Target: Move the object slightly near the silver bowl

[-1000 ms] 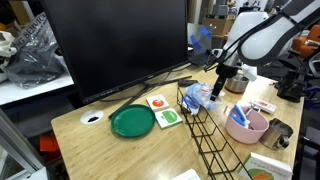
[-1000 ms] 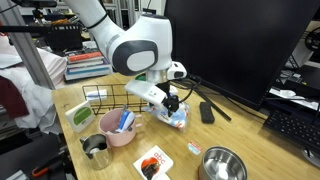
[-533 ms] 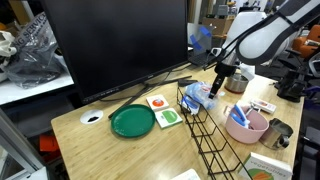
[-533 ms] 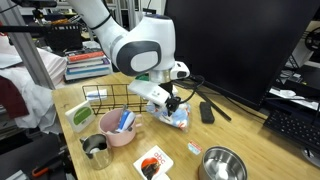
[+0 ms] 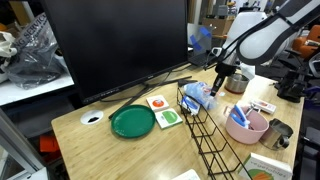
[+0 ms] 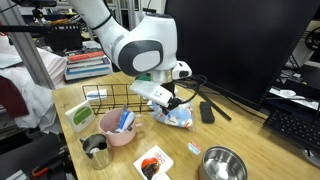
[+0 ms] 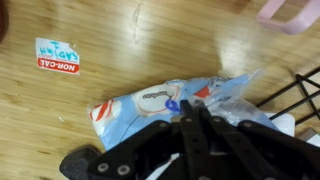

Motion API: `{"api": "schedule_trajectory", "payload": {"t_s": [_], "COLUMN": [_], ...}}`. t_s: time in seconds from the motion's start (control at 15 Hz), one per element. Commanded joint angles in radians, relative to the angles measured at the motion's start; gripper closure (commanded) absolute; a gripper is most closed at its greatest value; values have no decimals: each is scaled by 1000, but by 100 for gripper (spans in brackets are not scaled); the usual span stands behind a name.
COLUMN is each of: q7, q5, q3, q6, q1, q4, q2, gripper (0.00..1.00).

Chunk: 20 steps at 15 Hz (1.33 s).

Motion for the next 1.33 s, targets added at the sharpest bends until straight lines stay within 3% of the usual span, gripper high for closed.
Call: {"api": "schedule_trajectory", "payload": {"t_s": [0.0,0.33,0.8,1.27], "q7": [8,-11,-51,-40], "q5": [-22,22,139,195], "q3": [22,35,51,23], "q6": [-2,-7,-4,21], "q1": [-32,-58,-82,-84], "q4": [6,2,1,16], "q2": [-11,-54,-130,-164], "gripper": [90,100,100,100]}}
